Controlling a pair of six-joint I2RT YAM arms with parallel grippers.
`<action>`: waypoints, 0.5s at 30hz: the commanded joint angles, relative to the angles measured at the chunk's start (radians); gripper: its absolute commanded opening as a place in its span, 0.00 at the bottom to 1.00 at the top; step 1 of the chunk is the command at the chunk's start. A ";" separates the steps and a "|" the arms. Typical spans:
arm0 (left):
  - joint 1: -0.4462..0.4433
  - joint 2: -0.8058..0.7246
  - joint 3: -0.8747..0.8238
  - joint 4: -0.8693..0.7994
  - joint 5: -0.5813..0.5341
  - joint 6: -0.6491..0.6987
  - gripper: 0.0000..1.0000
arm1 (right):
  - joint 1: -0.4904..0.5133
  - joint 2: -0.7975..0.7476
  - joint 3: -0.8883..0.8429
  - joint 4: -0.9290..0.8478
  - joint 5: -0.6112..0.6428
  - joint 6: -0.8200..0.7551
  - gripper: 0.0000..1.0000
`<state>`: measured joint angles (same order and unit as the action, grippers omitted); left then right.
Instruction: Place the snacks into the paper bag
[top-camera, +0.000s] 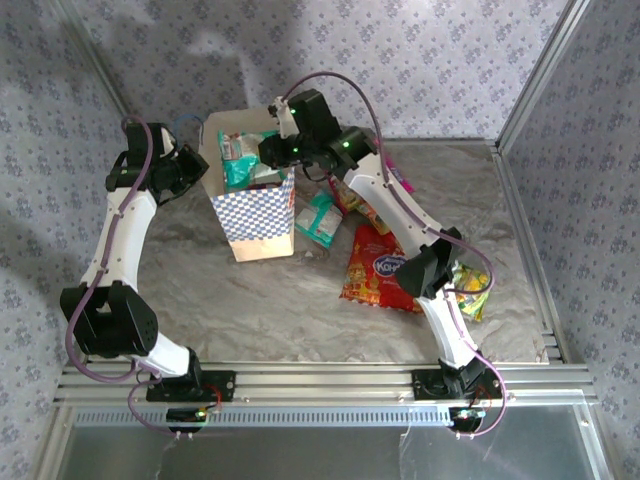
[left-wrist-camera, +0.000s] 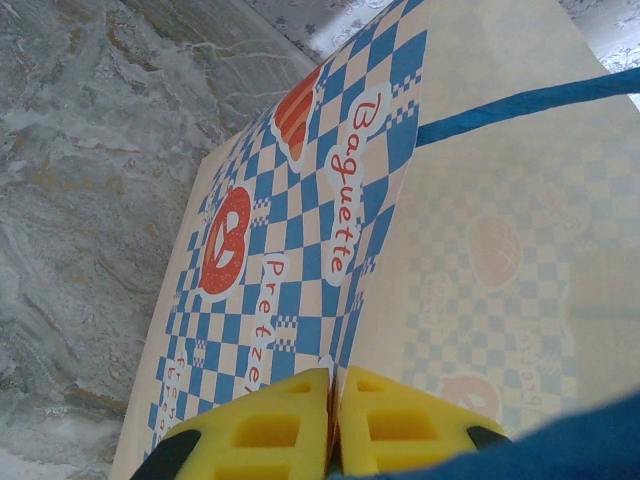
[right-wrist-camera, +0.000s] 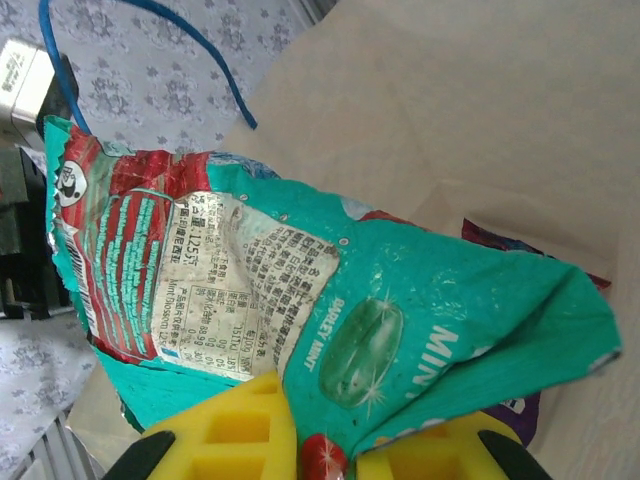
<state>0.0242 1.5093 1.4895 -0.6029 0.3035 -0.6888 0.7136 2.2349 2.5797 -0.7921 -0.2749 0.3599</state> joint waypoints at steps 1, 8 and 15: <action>-0.004 -0.019 0.031 -0.012 0.026 0.014 0.09 | 0.011 -0.001 0.042 -0.012 0.009 -0.018 0.00; -0.003 -0.024 0.030 -0.011 0.031 0.011 0.09 | 0.018 -0.003 0.024 -0.052 0.020 -0.027 0.00; -0.003 -0.031 0.025 -0.006 0.041 0.007 0.09 | 0.027 -0.003 0.003 -0.083 0.020 -0.035 0.00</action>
<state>0.0242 1.5093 1.4895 -0.6029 0.3077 -0.6891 0.7292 2.2349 2.5793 -0.8646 -0.2573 0.3431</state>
